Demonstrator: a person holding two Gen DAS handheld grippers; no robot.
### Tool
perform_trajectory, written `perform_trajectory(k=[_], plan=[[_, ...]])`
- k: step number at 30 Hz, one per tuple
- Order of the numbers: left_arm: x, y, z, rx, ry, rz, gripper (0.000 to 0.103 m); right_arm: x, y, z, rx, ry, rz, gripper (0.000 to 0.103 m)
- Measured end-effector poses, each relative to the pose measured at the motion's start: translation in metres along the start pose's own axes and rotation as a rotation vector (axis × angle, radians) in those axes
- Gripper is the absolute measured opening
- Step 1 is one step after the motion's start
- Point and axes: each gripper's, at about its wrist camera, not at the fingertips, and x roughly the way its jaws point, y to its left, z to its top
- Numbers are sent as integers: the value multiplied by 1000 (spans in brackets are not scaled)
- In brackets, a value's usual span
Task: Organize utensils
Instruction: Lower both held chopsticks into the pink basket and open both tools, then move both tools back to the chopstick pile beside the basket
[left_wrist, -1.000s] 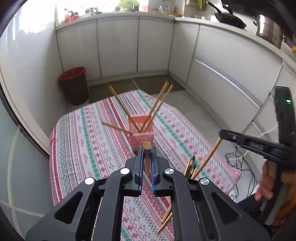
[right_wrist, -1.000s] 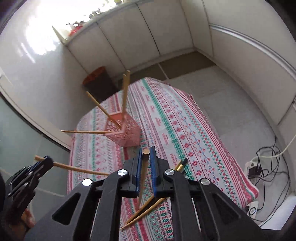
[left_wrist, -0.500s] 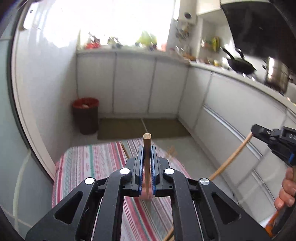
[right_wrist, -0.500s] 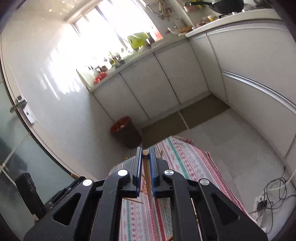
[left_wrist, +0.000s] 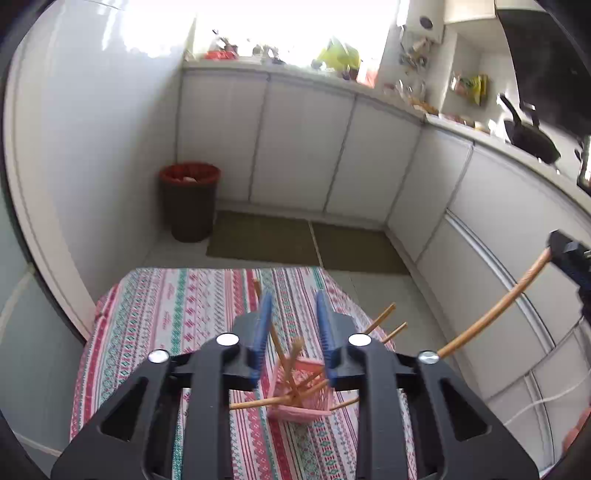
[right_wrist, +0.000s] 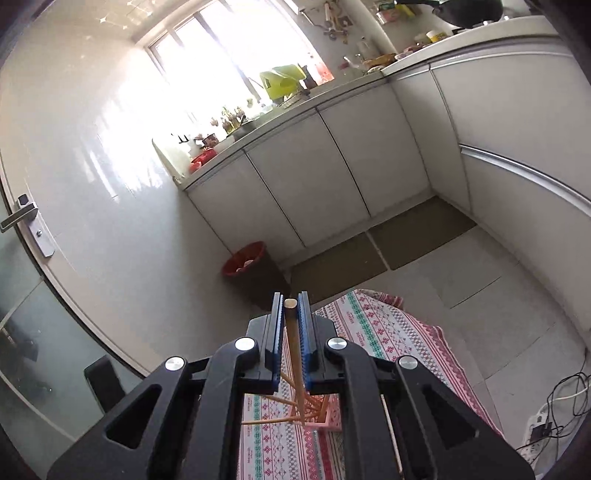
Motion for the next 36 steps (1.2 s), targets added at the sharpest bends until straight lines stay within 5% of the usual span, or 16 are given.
perform_trajectory(k=[5,14,17,18,30,36], plan=[[-25,12,11,-25,-73,6,43,16,6,-3,-12,-56,-22,8],[-26,26,11,-30,-56,27,43,69,11,-45,-93,-75,-38,13],[-30,27,11,-23,-60,30,44,79,16,-55,-133,-26,-66,50],[-31,26,11,-23,-62,32,45,78,18,-56,-145,-25,-79,56],[-43,12,-2,26,-80,81,74,47,7,-69,-227,15,-259,78],[-42,-8,-26,135,-26,111,87,26,-2,-86,-265,42,-298,91]])
